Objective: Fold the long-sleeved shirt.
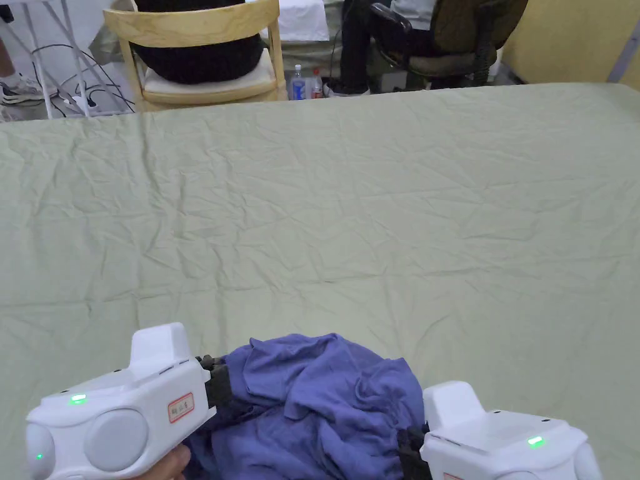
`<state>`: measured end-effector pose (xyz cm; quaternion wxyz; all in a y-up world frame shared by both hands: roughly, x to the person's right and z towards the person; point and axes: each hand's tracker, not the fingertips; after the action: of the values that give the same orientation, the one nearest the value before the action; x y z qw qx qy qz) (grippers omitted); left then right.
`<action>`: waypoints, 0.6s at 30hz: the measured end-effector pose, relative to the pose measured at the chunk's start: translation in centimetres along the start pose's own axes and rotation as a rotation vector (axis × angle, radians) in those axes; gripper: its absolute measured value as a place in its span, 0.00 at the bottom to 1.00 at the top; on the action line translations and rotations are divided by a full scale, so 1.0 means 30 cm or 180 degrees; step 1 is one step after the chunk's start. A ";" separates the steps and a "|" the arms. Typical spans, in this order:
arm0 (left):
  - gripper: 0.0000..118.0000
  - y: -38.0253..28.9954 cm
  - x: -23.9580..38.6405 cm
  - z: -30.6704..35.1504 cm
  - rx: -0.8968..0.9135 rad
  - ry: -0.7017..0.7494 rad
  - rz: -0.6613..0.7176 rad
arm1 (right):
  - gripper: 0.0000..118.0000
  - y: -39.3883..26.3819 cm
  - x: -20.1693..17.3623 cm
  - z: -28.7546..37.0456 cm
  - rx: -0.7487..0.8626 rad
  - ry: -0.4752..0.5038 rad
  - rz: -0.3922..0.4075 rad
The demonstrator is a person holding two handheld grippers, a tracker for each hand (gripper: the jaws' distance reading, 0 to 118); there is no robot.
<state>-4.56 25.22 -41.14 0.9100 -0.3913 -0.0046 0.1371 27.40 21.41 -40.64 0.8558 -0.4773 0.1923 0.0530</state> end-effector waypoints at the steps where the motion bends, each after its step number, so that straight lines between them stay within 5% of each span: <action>1: 0.00 -0.005 0.006 0.052 0.0058 -0.0024 0.0027 | 0.15 -0.016 -0.018 0.071 0.0219 -0.0011 -0.0056; 9: 0.00 0.066 0.067 0.495 0.0895 -0.0305 0.0310 | 0.15 0.026 -0.084 0.539 0.1611 -0.0089 -0.0106; 18: 0.00 0.452 0.063 0.817 0.1734 -0.0423 0.0279 | 0.15 0.446 -0.145 0.862 0.2363 -0.0278 0.0242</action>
<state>-8.92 52.02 -34.00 0.9725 -0.1223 -0.0103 0.1979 26.93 50.66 -37.47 0.9754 -0.1244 0.1793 0.0317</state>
